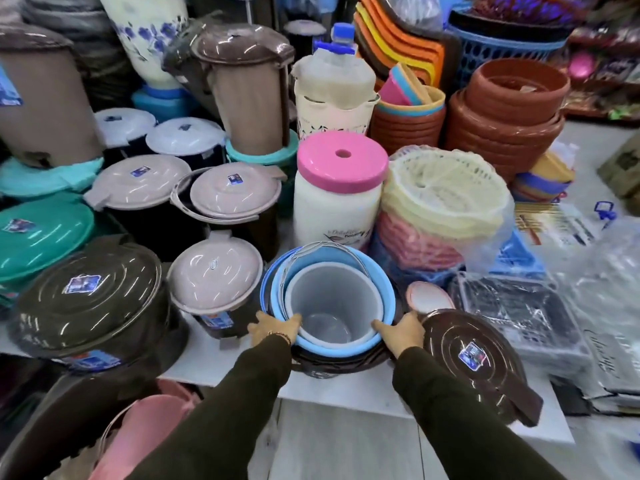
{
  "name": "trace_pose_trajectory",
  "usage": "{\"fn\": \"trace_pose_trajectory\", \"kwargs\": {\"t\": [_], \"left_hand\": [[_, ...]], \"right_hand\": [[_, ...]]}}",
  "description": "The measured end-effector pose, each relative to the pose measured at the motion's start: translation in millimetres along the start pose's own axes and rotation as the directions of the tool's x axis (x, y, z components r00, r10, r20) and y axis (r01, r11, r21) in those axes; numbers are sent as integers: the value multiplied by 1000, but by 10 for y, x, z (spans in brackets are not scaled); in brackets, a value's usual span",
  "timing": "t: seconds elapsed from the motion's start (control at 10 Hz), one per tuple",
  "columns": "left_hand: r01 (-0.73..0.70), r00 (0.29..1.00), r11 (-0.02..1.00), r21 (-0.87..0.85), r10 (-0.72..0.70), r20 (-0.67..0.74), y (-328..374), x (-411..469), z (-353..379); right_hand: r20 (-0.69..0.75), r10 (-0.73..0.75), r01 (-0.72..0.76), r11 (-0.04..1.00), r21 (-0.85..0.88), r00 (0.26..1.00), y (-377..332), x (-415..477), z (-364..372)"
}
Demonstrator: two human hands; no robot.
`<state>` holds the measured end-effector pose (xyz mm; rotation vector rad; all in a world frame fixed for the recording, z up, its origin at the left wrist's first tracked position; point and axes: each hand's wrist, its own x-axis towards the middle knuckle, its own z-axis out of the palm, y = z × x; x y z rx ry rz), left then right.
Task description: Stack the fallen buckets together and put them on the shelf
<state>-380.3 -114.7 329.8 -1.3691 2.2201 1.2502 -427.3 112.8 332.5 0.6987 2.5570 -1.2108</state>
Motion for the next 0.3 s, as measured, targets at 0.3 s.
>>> {"fn": "trace_pose_trajectory", "kwargs": {"t": [0.3], "left_hand": [[-303,905,902,308,373,-204,244,-375,-274]], "right_hand": [[-34,-204,204,979,5,978,-121,-206,-474]]}}
